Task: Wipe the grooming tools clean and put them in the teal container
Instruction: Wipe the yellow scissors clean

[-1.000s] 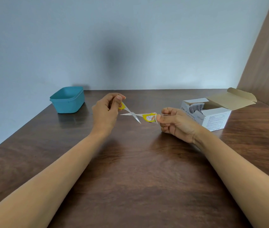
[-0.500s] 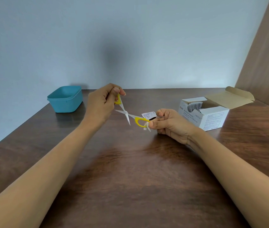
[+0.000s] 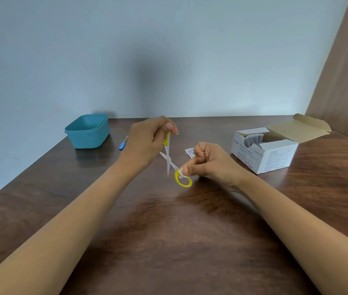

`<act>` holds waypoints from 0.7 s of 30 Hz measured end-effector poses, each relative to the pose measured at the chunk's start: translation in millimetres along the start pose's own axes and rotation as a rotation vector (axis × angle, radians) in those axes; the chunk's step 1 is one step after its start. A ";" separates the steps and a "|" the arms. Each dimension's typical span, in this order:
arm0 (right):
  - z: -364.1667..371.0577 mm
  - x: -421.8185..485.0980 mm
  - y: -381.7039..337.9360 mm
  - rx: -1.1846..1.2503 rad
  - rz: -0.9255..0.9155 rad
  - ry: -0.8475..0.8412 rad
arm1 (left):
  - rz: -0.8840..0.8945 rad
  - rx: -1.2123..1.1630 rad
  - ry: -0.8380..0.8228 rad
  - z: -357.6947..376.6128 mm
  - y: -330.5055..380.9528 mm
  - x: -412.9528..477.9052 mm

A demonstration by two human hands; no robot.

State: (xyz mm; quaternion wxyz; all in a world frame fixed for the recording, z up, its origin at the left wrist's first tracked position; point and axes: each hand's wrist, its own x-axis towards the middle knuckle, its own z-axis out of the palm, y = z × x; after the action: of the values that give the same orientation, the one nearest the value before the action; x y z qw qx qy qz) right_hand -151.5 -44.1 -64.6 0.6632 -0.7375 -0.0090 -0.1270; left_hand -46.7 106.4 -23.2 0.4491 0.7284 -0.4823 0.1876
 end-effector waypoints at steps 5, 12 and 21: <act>3.2 0.7 0.5 0.039 0.017 0.020 | 0.038 -0.004 0.005 9.0 6.6 -2.6; 0.4 -2.3 -4.1 0.016 0.064 0.012 | -0.001 0.034 0.031 1.6 -4.0 0.7; -1.6 -2.9 -6.1 -0.026 0.079 -0.071 | -0.034 0.039 0.059 -1.2 -5.7 2.1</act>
State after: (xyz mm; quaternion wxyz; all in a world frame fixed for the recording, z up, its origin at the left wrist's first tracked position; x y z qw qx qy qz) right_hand -155.7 -44.5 -59.2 0.6574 -0.7499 -0.0019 -0.0745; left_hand -40.5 107.0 -23.8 0.4519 0.7392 -0.4527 0.2109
